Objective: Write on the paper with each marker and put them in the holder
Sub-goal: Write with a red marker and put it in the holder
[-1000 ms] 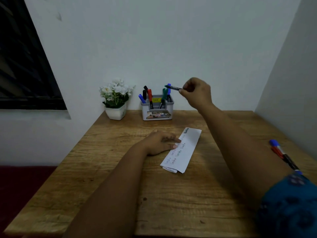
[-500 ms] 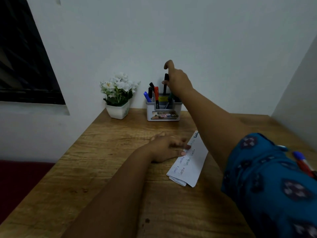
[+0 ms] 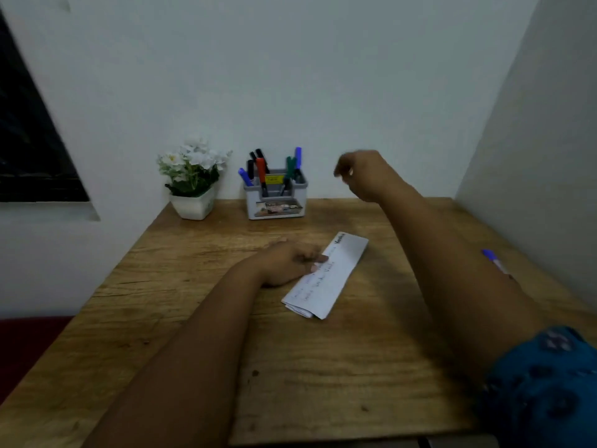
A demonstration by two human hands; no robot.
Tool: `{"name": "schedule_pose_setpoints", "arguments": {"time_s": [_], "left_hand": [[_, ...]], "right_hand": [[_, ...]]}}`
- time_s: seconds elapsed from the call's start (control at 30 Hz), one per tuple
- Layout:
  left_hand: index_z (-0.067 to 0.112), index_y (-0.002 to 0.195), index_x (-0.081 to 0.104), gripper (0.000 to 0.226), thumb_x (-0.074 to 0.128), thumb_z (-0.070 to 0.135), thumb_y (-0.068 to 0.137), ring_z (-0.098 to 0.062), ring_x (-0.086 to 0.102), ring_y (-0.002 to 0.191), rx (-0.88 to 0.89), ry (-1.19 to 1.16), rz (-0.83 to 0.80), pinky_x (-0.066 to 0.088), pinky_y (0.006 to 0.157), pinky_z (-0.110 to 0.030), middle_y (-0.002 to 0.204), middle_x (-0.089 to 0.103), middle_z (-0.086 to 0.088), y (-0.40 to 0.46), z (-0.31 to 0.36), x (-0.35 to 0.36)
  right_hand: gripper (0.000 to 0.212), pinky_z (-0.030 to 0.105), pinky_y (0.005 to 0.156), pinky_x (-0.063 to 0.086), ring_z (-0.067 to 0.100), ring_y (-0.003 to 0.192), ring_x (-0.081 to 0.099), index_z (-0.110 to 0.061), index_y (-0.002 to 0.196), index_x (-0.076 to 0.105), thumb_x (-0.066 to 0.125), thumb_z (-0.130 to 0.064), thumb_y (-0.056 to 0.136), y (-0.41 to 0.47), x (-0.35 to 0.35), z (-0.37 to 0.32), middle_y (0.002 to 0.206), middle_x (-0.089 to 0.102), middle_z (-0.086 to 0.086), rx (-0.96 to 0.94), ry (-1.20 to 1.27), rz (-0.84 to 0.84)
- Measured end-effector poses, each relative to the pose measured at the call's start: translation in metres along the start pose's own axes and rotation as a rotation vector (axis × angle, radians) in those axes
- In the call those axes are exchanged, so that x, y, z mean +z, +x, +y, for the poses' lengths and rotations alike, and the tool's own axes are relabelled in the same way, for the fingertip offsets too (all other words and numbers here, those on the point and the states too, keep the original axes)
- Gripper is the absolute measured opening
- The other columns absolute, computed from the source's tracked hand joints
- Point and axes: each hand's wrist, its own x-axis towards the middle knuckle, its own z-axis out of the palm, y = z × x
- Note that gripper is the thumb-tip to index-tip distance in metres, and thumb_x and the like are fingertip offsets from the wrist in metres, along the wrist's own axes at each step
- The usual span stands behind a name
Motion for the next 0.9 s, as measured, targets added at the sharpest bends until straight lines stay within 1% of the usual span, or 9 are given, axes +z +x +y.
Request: {"name": "schedule_pose_setpoints", "arguments": {"time_s": [0.07, 0.13, 0.23, 0.33, 0.4, 0.5, 0.63, 0.83, 0.9], "left_hand": [[0.046, 0.134, 0.051, 0.04, 0.049, 0.028, 0.098, -0.024, 0.032, 0.139, -0.009, 0.042, 0.011, 0.025, 0.113, -0.05, 0.151, 0.04, 0.008, 0.001, 0.008, 0.005], [0.043, 0.136, 0.048, 0.045, 0.042, 0.018, 0.099, -0.027, 0.033, 0.137, 0.011, 0.142, 0.013, 0.025, 0.113, -0.049, 0.147, 0.044, 0.001, 0.003, 0.02, 0.013], [0.035, 0.134, 0.053, 0.049, 0.037, 0.007, 0.097, -0.026, 0.035, 0.135, 0.095, 0.165, 0.089, 0.024, 0.113, -0.049, 0.145, 0.047, 0.004, 0.002, 0.033, 0.027], [0.029, 0.127, 0.062, 0.039, 0.043, 0.01, 0.098, -0.023, 0.043, 0.126, 0.16, 0.107, 0.229, 0.031, 0.108, -0.048, 0.136, 0.054, 0.006, -0.002, 0.043, 0.035], [0.024, 0.121, 0.066, 0.031, 0.048, 0.015, 0.097, -0.023, 0.043, 0.118, 0.181, 0.127, 0.323, 0.038, 0.098, -0.043, 0.127, 0.056, 0.003, -0.004, 0.049, 0.038], [0.018, 0.111, 0.071, 0.023, 0.054, 0.015, 0.096, -0.019, 0.04, 0.105, 0.182, 0.155, 0.447, 0.041, 0.082, -0.036, 0.113, 0.052, -0.001, -0.007, 0.056, 0.042], [0.015, 0.111, 0.071, 0.023, 0.053, 0.012, 0.096, -0.019, 0.051, 0.093, 0.172, 0.094, 0.362, 0.042, 0.076, -0.032, 0.105, 0.056, -0.004, -0.011, 0.059, 0.046], [0.019, 0.111, 0.071, 0.022, 0.056, 0.019, 0.095, -0.009, 0.048, 0.084, 0.153, 0.103, 0.359, 0.035, 0.071, -0.024, 0.1, 0.06, 0.0, -0.01, 0.056, 0.046], [0.019, 0.112, 0.072, 0.023, 0.057, 0.019, 0.094, -0.008, 0.051, 0.082, 0.141, 0.084, 0.363, 0.036, 0.07, -0.022, 0.1, 0.064, -0.001, -0.008, 0.054, 0.046]], "right_hand": [[0.025, 0.032, 0.09, 0.051, 0.025, 0.104, 0.063, -0.015, 0.109, 0.071, 0.057, -0.004, 0.091, -0.045, -0.018, 0.033, 0.118, 0.066, 0.008, 0.136, -0.159, -0.205], [0.027, 0.031, 0.093, 0.05, 0.026, 0.108, 0.062, -0.012, 0.112, 0.071, 0.057, -0.005, 0.091, -0.093, -0.031, 0.067, 0.12, 0.066, 0.009, 0.273, -0.307, -0.295], [0.025, 0.039, 0.094, 0.049, 0.033, 0.109, 0.06, -0.005, 0.11, 0.067, 0.049, -0.007, 0.093, -0.154, -0.042, 0.114, 0.119, 0.064, 0.018, 0.498, -0.356, -0.155], [0.029, 0.043, 0.101, 0.046, 0.038, 0.116, 0.056, -0.003, 0.113, 0.064, 0.045, -0.017, 0.098, -0.194, -0.043, 0.137, 0.125, 0.059, 0.023, 0.645, -0.334, -0.097], [0.032, 0.04, 0.1, 0.045, 0.037, 0.118, 0.055, -0.003, 0.12, 0.062, 0.049, -0.021, 0.096, -0.204, -0.041, 0.139, 0.128, 0.058, 0.023, 0.667, -0.301, -0.083], [0.026, 0.036, 0.089, 0.049, 0.036, 0.107, 0.061, -0.001, 0.11, 0.066, 0.054, -0.018, 0.094, -0.207, -0.039, 0.135, 0.115, 0.064, 0.022, 0.646, -0.248, -0.026], [0.014, 0.031, 0.072, 0.045, 0.034, 0.092, 0.063, -0.007, 0.084, 0.063, 0.058, -0.019, 0.09, -0.203, -0.036, 0.125, 0.099, 0.067, 0.021, 0.626, -0.187, -0.061], [0.02, 0.028, 0.067, 0.039, 0.031, 0.092, 0.063, -0.007, 0.101, 0.066, 0.057, -0.022, 0.091, -0.193, -0.028, 0.106, 0.099, 0.067, 0.016, 0.479, -0.313, -0.17], [0.018, 0.028, 0.064, 0.039, 0.026, 0.082, 0.061, -0.01, 0.102, 0.066, 0.057, -0.021, 0.092, -0.19, -0.027, 0.099, 0.087, 0.064, 0.009, 0.467, -0.391, -0.181]]}}
